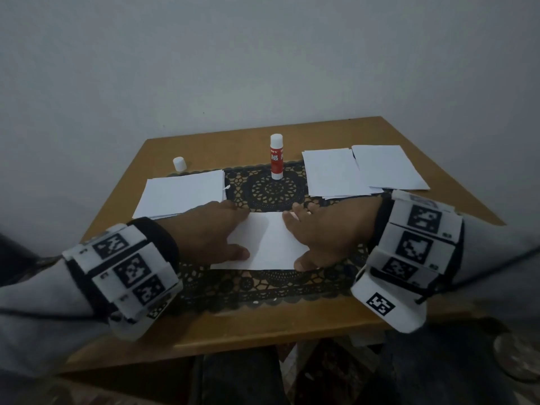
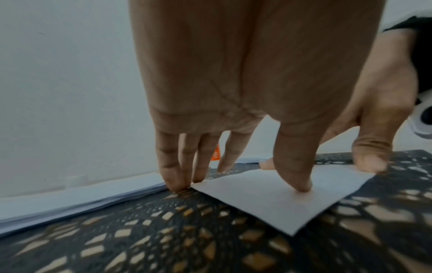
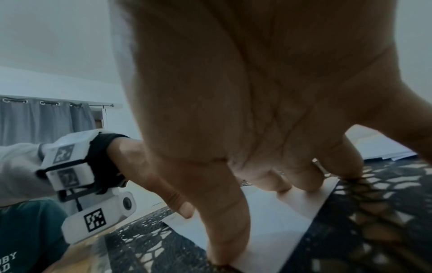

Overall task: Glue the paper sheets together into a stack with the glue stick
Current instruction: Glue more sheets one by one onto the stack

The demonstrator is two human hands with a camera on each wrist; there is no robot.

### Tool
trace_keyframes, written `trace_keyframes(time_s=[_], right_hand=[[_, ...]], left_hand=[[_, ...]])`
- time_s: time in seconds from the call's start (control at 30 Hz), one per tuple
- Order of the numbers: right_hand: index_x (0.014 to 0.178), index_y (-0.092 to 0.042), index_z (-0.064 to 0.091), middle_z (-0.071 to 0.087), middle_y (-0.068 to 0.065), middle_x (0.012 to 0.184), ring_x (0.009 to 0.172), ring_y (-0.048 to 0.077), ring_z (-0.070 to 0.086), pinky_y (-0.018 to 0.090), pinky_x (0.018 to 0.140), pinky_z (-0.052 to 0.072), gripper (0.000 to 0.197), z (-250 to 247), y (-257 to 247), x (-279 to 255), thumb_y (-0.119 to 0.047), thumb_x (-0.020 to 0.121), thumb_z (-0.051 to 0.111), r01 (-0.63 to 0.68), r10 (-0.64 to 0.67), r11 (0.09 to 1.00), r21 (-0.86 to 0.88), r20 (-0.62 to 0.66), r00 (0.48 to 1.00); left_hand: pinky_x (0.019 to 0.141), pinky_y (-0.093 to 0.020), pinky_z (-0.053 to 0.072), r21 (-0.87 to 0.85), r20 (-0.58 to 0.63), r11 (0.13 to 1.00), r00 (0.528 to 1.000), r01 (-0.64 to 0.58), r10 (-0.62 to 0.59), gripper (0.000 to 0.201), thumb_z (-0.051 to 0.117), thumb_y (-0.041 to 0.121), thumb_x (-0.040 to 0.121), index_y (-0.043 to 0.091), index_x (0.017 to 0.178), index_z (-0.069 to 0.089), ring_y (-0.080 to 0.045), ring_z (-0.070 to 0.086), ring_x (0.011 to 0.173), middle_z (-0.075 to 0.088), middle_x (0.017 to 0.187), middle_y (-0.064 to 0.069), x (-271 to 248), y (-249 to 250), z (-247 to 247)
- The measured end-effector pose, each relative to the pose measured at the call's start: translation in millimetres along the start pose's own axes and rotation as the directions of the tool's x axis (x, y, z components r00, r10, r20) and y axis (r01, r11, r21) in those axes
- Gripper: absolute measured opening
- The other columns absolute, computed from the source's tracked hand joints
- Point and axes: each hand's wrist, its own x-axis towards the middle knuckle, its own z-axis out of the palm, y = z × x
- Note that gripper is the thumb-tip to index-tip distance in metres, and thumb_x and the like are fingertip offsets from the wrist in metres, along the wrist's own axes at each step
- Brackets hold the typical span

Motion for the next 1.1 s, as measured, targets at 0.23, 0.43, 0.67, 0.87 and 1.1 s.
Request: trace_keyframes(time_s=[0.23, 0.43, 0.67, 0.87, 1.1], right_hand=[[0.155, -0.012, -0.005, -0.009, 0.008, 0.163, 0.150, 0.028, 0.003, 0.039, 0.119, 0.014, 0.092, 6, 10, -8, -0.057, 0.094, 0.046, 0.048, -0.032, 0.983, 0.176, -0.093, 0.995], [0.152, -0.015, 0.018, 0.022, 0.003, 0.159, 0.142, 0.022, 0.027, 0.037, 0.115, 0.028, 0.090, 11, 15, -9, -0.061, 0.085, 0.058, 0.073, -0.009, 0.962, 0.265, -0.232, 0.973], [0.144, -0.016, 0.033, 0.054, 0.002, 0.132, 0.111, 0.017, 0.054, 0.030, 0.092, 0.046, 0.072, 12, 28, 0, -0.042, 0.086, 0.068, 0.167, 0.144, 0.806, 0.568, -0.461, 0.875], [0.086, 0.000, 0.062, 0.073, 0.007, 0.078, 0.067, 0.018, 0.070, 0.028, 0.060, 0.057, 0.017, -11, 32, 6, -0.016, 0.093, 0.063, 0.414, 0.195, 0.270, 0.869, -0.470, 0.861], [0.090, 0.000, 0.057, 0.064, 0.012, 0.066, 0.050, 0.018, 0.060, 0.026, 0.048, 0.048, 0.013, -55, 8, 35, -0.011, 0.096, 0.057, 0.438, 0.198, 0.089, 0.894, -0.447, 0.872]], left_hand=[[0.089, -0.029, 0.043, -0.089, -0.034, 0.996, 0.999, 0.024, -0.027, 0.064, 0.067, 0.050, 0.081, 0.022, 0.133, 0.041, -0.015, 0.045, 0.101, 0.045, 0.126, -0.003, 15, -7, -12], [0.077, -0.025, 0.038, -0.160, -0.042, 0.987, 0.999, 0.022, -0.029, 0.051, 0.070, 0.044, 0.081, 0.019, 0.119, 0.046, -0.014, 0.049, 0.096, 0.054, 0.110, 0.002, 22, -12, -10], [0.062, -0.021, 0.035, -0.434, -0.322, 0.898, 0.944, -0.077, -0.075, 0.009, 0.059, 0.016, 0.090, 0.021, 0.086, 0.052, -0.013, 0.051, 0.081, 0.053, 0.085, 0.008, 9, -32, -14], [0.079, -0.059, 0.053, -0.733, -0.427, 0.660, 0.866, -0.163, -0.260, 0.013, 0.067, 0.011, 0.082, -0.001, 0.082, 0.062, -0.044, 0.062, 0.089, 0.063, 0.091, -0.028, -11, -65, -30], [0.074, -0.045, 0.058, -0.930, -0.260, 0.365, 0.785, -0.047, -0.562, 0.043, 0.066, 0.009, 0.087, 0.003, 0.124, 0.046, -0.034, 0.062, 0.097, 0.057, 0.117, -0.019, -7, -102, -22]])
